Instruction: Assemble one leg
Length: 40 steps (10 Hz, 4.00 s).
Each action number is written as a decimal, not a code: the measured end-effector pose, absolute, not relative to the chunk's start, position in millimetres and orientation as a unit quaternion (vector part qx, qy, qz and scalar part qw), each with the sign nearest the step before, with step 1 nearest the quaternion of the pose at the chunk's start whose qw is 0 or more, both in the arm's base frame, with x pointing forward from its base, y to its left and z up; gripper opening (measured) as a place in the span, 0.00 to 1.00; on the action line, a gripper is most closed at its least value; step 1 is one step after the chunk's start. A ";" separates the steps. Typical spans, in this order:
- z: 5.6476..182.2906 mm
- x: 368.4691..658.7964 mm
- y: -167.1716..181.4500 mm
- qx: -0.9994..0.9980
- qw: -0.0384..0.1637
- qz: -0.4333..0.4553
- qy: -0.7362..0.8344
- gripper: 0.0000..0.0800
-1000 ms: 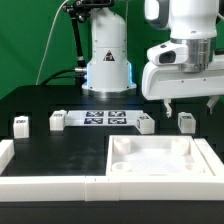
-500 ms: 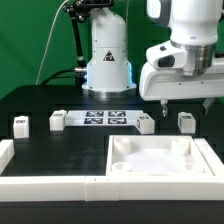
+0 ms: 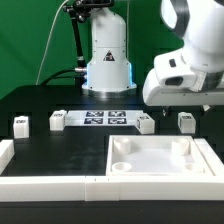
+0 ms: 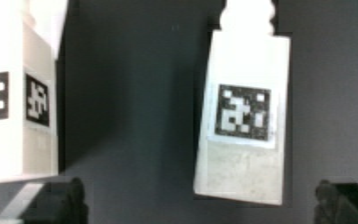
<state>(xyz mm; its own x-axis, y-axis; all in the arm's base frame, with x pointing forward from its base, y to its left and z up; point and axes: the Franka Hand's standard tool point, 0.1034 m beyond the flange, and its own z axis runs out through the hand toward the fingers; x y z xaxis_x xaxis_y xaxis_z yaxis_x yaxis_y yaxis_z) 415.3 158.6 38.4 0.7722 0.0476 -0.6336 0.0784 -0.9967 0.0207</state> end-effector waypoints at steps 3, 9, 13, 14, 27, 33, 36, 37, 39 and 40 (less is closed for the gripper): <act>35.8 409.4 157.9 0.891 0.038 -0.451 0.036 0.81; 13.9 393.5 160.7 0.878 0.042 -0.475 0.037 0.81; 7.4 374.2 156.7 0.868 0.047 -0.493 0.037 0.81; 7.3 374.2 156.7 0.868 0.047 -0.493 0.037 0.81; 61.0 391.6 145.9 0.865 0.046 -0.498 0.044 0.36; 86.3 409.5 148.0 0.922 0.034 -0.383 0.043 0.36; 84.7 418.8 150.7 0.962 0.018 -0.269 0.045 0.36; 93.3 428.1 146.2 0.969 0.011 -0.240 0.060 0.36; 103.7 451.2 140.9 0.986 -0.001 -0.149 0.075 0.36; 102.0 452.1 142.7 0.991 -0.006 -0.112 0.076 0.36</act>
Offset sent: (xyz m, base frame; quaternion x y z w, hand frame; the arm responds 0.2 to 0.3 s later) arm -0.0039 0.0096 -0.0030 0.0149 -0.1739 0.0248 0.9843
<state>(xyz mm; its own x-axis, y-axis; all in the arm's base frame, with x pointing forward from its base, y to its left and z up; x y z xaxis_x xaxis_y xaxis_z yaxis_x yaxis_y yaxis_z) 452.1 142.7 102.0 0.9637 0.1511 -0.2201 0.1486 -0.9885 -0.0278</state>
